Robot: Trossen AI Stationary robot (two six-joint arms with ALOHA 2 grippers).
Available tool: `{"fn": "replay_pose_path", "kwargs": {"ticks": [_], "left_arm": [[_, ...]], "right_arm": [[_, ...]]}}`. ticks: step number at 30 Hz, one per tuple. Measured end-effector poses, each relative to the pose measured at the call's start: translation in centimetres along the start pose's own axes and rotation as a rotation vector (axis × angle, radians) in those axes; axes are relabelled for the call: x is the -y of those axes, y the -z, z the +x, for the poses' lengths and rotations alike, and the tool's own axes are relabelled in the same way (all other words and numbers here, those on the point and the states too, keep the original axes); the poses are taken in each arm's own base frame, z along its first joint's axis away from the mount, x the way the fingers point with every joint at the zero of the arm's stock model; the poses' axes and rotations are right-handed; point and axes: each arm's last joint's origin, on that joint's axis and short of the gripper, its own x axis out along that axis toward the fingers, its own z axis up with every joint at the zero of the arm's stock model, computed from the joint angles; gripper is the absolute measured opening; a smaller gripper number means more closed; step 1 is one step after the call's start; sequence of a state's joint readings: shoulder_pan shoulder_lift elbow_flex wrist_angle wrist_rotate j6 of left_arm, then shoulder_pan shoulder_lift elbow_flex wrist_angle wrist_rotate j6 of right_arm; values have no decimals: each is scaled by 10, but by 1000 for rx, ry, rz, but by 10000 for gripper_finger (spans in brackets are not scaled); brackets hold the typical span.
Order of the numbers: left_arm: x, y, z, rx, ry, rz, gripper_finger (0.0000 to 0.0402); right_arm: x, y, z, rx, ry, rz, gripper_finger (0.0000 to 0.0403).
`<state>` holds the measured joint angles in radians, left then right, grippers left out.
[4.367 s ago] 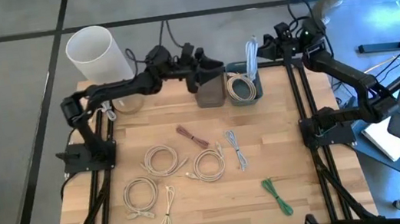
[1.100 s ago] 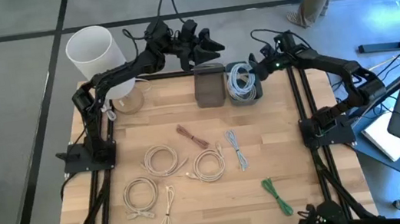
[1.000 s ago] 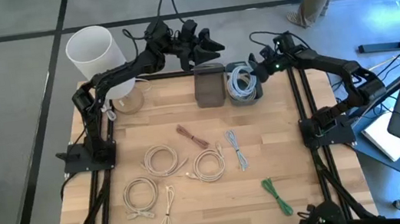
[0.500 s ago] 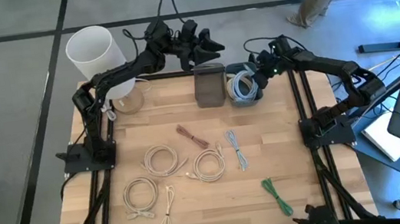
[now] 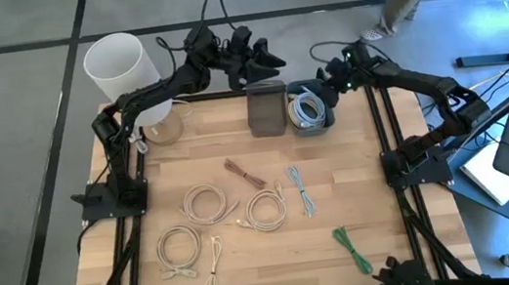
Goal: Pick & Place USB Port
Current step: Put the light brown HDMI cable into the blue bin
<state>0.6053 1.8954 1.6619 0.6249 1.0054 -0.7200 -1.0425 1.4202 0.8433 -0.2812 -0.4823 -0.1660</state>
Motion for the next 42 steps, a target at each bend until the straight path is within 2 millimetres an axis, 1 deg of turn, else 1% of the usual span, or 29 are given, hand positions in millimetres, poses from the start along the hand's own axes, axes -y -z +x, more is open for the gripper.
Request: {"fn": "replay_pose_path", "kwargs": {"ticks": [3, 6, 8, 9, 11, 13, 16, 18, 20, 22, 24, 27, 30, 32, 34, 36, 38, 40, 42], "left_arm": [[-1, -2, -5, -13, 9, 4, 221], [0, -6, -11, -25, 20, -8, 221], [5, -11, -13, -33, 39, 1, 221], [10, -14, -14, -40, 51, 8, 221], [20, -19, -14, -53, 63, 8, 221], [34, -21, -11, -80, 71, 9, 221], [66, -22, -6, -149, 56, 14, 221], [92, -19, -6, -203, -29, 45, 221], [121, -12, -10, -279, -187, 102, 221], [149, -6, -14, -357, -369, 154, 221], [175, -3, -18, -402, -498, 190, 221], [205, -3, -19, -395, -583, 236, 221], [224, 2, -18, -405, -652, 264, 221], [227, 9, -16, -448, -721, 266, 221], [223, 21, -14, -486, -773, 240, 221], [214, 41, -15, -535, -799, 182, 221], [202, 65, -17, -570, -821, 116, 221], [193, 86, -19, -527, -802, 81, 221], [189, 101, -23, -425, -749, 59, 221]], "right_arm": [[-17, -33, -25, 54, -63, -34, 247], [-44, -66, -63, 121, -133, -98, 222], [-67, -79, -89, 146, -195, -131, 201], [-78, -82, -100, 148, -221, -145, 190], [-98, -80, -118, 123, -266, -162, 169], [-114, -73, -131, 90, -304, -177, 149], [-132, -54, -145, 18, -357, -156, 125], [-141, -42, -150, -20, -394, -126, 115], [-150, -32, -155, -30, -433, -99, 109], [-158, -24, -155, -38, -471, -74, 107], [-165, -18, -150, -43, -515, -55, 107], [-178, -12, -137, -41, -591, -31, 107], [-193, -4, -114, -64, -672, -11, 107], [-203, 1, -100, -64, -723, -23, 107], [-213, 5, -88, -54, -770, -38, 107], [-221, 7, -78, -51, -801, -47, 107], [-229, 8, -69, -58, -828, -49, 107], [-237, 12, -61, -96, -841, -50, 107], [-245, 17, -53, -142, -849, -61, 107]]}}
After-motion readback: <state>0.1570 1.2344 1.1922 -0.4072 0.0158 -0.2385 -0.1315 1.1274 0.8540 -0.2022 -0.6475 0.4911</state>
